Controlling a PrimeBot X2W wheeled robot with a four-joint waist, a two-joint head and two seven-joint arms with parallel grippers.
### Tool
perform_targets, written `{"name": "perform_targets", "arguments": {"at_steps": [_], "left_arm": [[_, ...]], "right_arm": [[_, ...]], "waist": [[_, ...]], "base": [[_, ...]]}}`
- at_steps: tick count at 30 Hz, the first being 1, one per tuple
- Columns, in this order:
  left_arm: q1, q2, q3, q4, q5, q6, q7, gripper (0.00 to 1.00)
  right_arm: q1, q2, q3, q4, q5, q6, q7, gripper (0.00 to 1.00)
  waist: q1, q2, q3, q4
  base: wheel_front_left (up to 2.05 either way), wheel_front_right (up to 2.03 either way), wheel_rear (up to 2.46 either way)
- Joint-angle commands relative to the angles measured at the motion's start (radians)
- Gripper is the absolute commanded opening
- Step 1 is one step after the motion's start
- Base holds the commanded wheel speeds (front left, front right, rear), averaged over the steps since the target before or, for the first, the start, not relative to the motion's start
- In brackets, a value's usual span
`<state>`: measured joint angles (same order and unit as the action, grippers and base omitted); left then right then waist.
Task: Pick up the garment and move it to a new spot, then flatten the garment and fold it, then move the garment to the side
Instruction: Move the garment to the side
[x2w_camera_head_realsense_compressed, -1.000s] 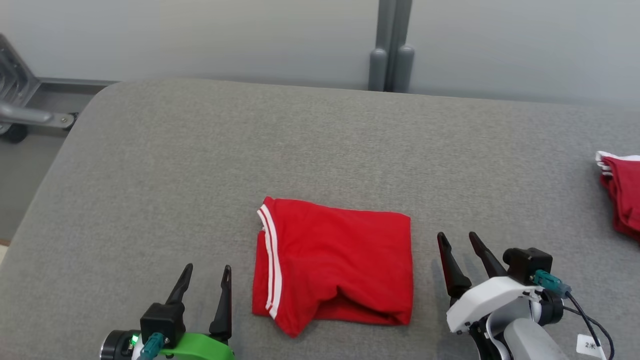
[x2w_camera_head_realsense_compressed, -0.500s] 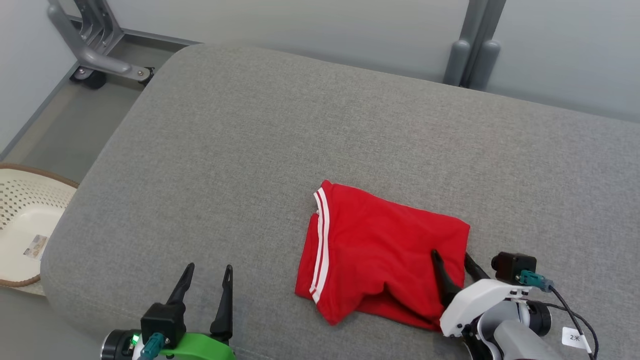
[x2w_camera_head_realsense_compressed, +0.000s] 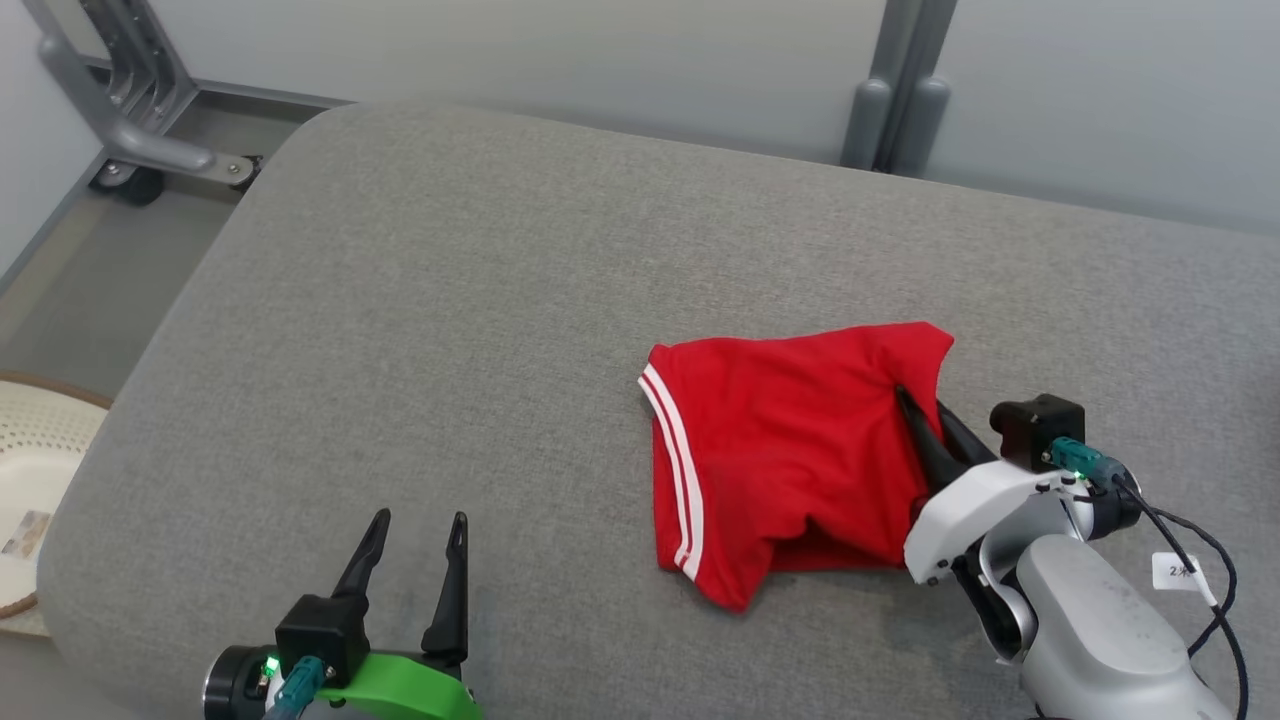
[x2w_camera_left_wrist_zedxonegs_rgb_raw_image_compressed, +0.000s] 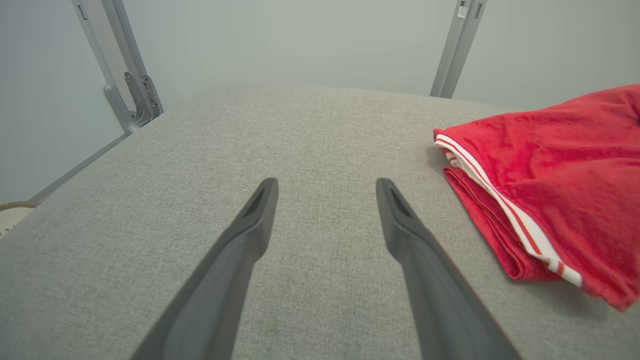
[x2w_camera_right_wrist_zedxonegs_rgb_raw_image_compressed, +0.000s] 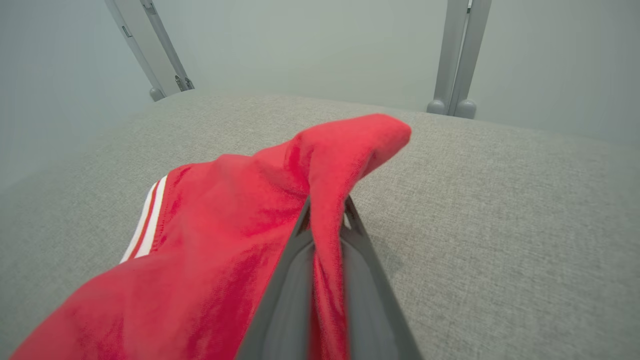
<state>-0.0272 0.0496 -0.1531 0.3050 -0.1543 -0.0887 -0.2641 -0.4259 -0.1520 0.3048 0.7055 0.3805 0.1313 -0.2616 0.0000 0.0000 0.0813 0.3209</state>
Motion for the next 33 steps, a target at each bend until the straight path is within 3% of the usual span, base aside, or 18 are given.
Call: {"name": "perform_targets", "arguments": {"at_steps": [1, 8, 26, 33], "left_arm": [[-0.005, 0.003, 0.004, -0.004, -0.008, -0.002, 0.001, 1.00], [0.019, 0.003, -0.004, -0.013, -0.021, -0.006, 0.001, 1.00], [-0.050, 0.003, -0.006, -0.045, -0.032, 0.003, 0.001, 1.00], [-0.067, 0.003, -0.010, -0.048, -0.019, 0.001, 0.001, 1.00]], "right_arm": [[-0.009, -0.010, -0.009, -0.027, -0.042, -0.002, -0.004, 0.00], [0.036, 0.012, -0.044, -0.100, -0.098, -0.001, -0.004, 0.00], [0.190, 0.028, -0.086, -0.116, -0.079, -0.001, -0.004, 0.00], [0.212, 0.031, -0.099, -0.124, -0.075, -0.002, -0.004, 0.00]], "waist": [[0.0000, 0.0000, -0.031, -0.047], [0.0000, 0.0000, -0.077, -0.164], [0.0000, 0.0000, -0.037, -0.666], [0.0000, 0.0000, -0.011, -0.727]], "base": [[0.00, 0.00, 0.00], [0.00, 0.00, 0.00], [0.00, 0.00, 0.00], [0.00, 0.00, 0.00]]}}
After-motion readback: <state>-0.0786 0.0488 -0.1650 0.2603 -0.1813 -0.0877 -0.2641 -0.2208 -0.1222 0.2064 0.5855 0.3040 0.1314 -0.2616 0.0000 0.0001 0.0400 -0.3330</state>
